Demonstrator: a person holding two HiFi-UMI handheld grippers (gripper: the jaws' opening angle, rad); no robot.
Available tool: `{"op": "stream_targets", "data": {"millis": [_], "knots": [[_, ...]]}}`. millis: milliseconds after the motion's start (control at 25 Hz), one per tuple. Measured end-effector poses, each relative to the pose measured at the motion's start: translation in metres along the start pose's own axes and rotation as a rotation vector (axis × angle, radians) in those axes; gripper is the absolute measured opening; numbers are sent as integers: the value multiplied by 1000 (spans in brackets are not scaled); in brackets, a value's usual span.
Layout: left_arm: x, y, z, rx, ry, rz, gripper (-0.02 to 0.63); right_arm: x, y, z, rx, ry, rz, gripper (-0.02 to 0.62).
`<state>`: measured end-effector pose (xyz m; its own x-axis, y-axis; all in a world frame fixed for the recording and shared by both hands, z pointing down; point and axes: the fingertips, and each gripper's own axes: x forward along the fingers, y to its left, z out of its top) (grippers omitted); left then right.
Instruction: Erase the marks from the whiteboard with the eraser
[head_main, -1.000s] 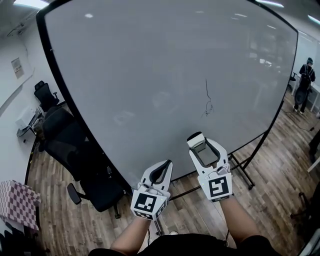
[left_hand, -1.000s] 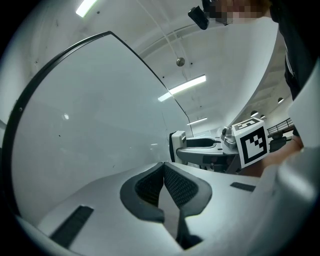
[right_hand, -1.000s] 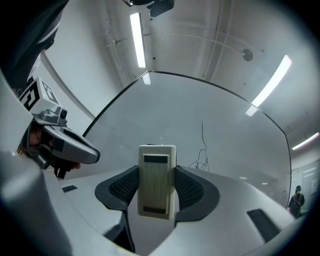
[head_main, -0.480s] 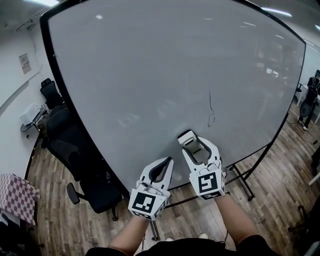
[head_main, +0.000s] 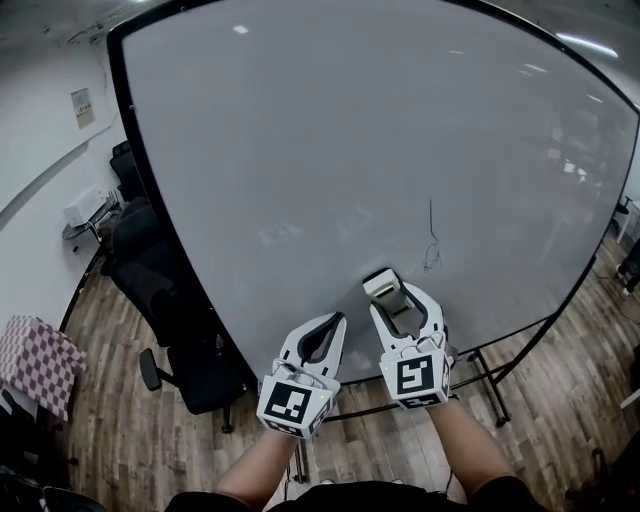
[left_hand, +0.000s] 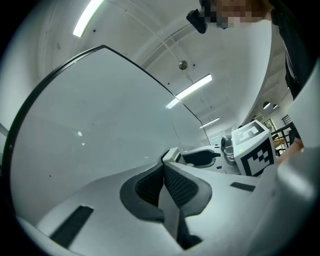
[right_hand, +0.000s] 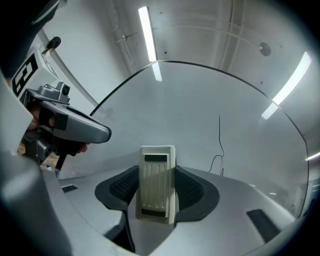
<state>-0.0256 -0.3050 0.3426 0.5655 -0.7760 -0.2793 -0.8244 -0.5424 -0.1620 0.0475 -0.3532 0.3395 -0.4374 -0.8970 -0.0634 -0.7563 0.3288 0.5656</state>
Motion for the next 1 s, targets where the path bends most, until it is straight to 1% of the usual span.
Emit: {"op": "stream_targets", "data": {"millis": [120,280,480,600,1000], "knots": [[5,0,1,12,2,38,20,-2,-8,1,-5,-5,-2,244],[13,-10,0,18,10,34,19,-3,-25,4,-13,-34,-11,244],[23,-7,2,26,12,34,18,0,-61,3,54,-51,-63,244],[22,-8,0,21,19,27,18,-2,-75,1,89,-56,-86,244],[33,-10,6,43,19,48,20,-16,-127,-6,132,-74,-161,245]]}}
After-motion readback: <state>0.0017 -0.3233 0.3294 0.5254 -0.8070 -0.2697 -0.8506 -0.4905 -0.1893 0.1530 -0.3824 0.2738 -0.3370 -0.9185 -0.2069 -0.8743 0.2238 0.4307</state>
